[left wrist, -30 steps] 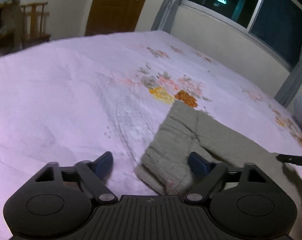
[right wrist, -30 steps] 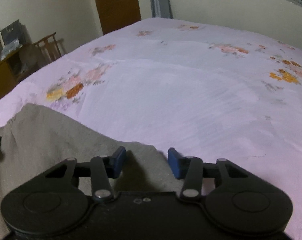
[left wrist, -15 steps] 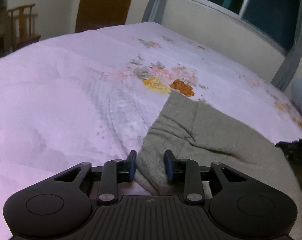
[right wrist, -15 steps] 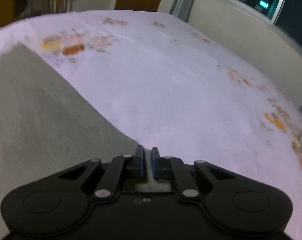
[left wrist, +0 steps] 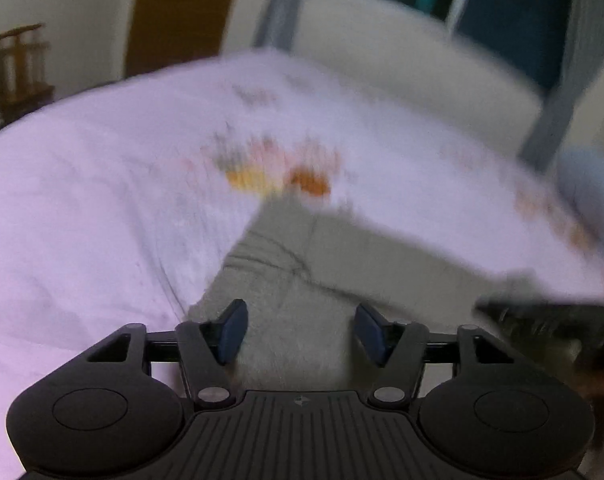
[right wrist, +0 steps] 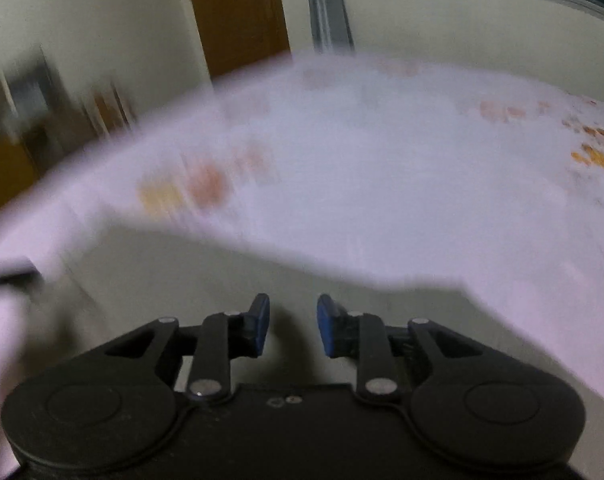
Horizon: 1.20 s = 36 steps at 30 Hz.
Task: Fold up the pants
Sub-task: 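Fold the sweatpants over again with both tools and release them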
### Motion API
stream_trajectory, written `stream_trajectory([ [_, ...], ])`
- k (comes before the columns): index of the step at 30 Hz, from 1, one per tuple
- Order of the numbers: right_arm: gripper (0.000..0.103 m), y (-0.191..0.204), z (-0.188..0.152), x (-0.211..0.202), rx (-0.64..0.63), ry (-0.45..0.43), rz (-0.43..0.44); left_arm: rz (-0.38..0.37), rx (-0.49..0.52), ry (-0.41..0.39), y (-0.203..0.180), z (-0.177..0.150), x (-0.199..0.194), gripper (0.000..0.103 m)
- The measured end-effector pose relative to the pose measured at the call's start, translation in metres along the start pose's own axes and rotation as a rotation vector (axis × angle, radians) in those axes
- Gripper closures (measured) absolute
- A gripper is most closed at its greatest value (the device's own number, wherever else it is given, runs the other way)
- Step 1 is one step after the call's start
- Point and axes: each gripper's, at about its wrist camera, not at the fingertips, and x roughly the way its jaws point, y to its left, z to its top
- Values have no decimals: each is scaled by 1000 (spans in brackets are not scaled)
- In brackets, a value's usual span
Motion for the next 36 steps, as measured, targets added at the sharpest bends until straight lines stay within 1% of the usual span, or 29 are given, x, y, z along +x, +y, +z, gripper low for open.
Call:
stream_trajectory([
  [1,87,-3,1,-4,15,-10,2,10,25,-20,-3,2,-3,43],
  [2,86,-6,3,-15,29,-36,-2,-1,37,-50,-5,7,-8,43],
  [4,85,-14,7,-40,31,-136,-15,-17,70,-97,-13,21,-10,43],
  [5,84,-20,10,-48,47,-158,-30,-38,83,-102,-18,30,-6,42],
  [8,81,-45,13,-67,119,-179,-95,-137,71,-45,-32,56,27,43],
  [10,80,-61,8,-71,150,-167,-147,-177,64,60,-41,64,60,42],
  [11,79,-70,2,-74,165,-157,-159,-147,90,86,-43,63,73,43],
  [12,79,-77,-6,-74,166,-133,-181,-114,125,89,-45,60,82,43],
  [13,79,-85,-15,-72,160,-101,-218,-111,146,89,-46,58,87,43],
  [15,78,-103,-36,-71,196,-30,-242,-118,135,74,-43,60,82,43],
  [16,78,-110,-44,-77,230,-36,-235,-120,125,60,-43,60,73,42],
  [17,77,-116,-53,-91,254,-83,-231,-117,114,34,-44,60,61,38],
  [18,75,-121,-61,-110,265,-142,-236,-111,113,6,-46,55,49,30],
  [19,65,-126,-72,-130,280,-193,-246,-105,119,-30,-50,49,36,7],
  [20,41,-131,-84,-149,302,-240,-253,-91,124,-73,-53,43,24,0],
  [21,28,-140,-96,-167,327,-290,-257,-79,128,-112,-54,36,13,0],
  [22,17,-148,-110,-186,350,-340,-269,-76,133,-128,-57,29,6,0],
  [23,16,-157,-128,-209,384,-390,-292,-80,138,-123,-62,20,-1,0],
  [24,15,-165,-142,-224,419,-412,-316,-81,133,-122,-67,14,-7,0],
  [27,14,-206,-210,-284,609,-506,-423,-110,128,-107,-88,-10,-21,0],
  [28,16,-222,-238,-305,699,-544,-457,-119,128,-97,-97,-16,-24,0],
  [29,32,-241,-265,-321,799,-566,-472,-129,135,-86,-107,-23,-22,0],
  [30,41,-255,-284,-328,871,-576,-469,-134,142,-77,-114,-29,-21,0],
  [31,50,-274,-307,-336,942,-573,-472,-139,152,-59,-123,-36,-18,0],
  [32,54,-292,-329,-340,1010,-550,-505,-141,163,-20,-130,-42,-10,0],
  [33,64,-305,-346,-342,1082,-523,-530,-131,166,23,-135,-48,-3,0],
  [34,92,-320,-366,-347,1157,-515,-479,-104,188,43,-141,-55,-1,0],
  [35,101,-325,-374,-351,1177,-517,-462,-79,233,31,-146,-61,-3,0],
  [36,99,-324,-378,-361,1162,-523,-480,-66,262,32,-150,-65,-4,0],
])
